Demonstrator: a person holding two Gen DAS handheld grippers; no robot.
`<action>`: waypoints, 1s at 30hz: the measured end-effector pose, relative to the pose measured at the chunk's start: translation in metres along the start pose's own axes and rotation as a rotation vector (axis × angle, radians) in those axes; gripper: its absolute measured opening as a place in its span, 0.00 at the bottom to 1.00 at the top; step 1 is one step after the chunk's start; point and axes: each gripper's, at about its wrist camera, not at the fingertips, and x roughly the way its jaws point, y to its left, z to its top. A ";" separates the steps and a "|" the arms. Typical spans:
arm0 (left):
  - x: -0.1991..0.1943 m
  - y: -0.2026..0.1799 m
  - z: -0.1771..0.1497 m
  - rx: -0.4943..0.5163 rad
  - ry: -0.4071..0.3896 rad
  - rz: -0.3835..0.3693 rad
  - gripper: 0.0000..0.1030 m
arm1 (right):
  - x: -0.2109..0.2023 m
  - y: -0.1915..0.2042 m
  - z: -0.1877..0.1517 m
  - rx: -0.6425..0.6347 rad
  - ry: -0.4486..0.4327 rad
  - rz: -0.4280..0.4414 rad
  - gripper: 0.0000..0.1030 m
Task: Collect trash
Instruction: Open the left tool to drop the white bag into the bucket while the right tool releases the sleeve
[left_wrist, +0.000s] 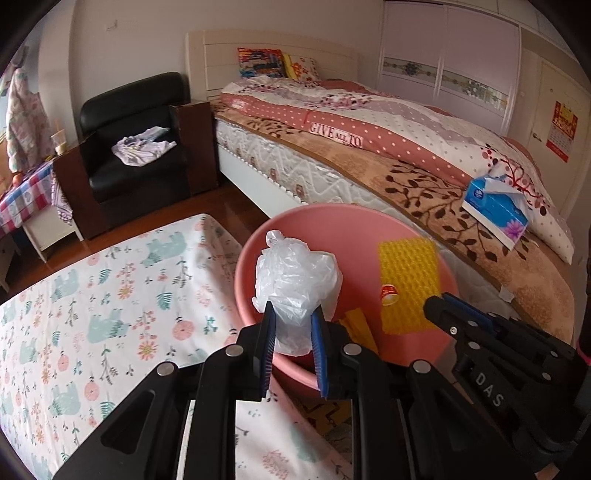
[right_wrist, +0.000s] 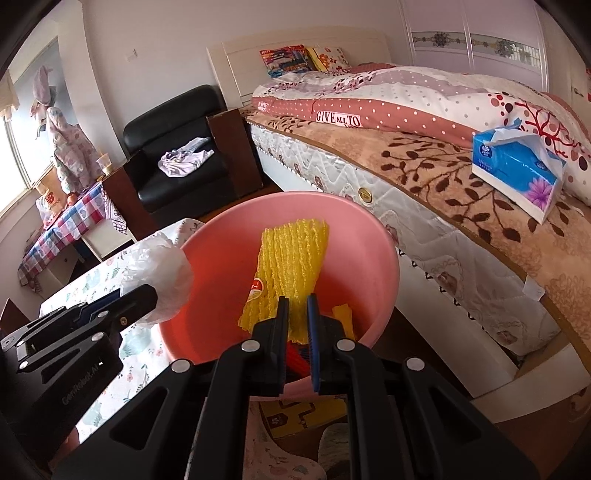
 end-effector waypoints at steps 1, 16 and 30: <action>0.002 -0.002 0.000 0.005 0.005 -0.003 0.17 | 0.001 -0.001 0.000 0.001 0.001 -0.002 0.10; 0.014 -0.008 0.001 0.023 0.018 -0.021 0.43 | 0.017 -0.008 0.003 0.016 0.032 -0.001 0.10; 0.006 0.001 0.000 -0.009 0.002 -0.015 0.49 | 0.013 -0.007 0.005 0.024 0.021 0.016 0.30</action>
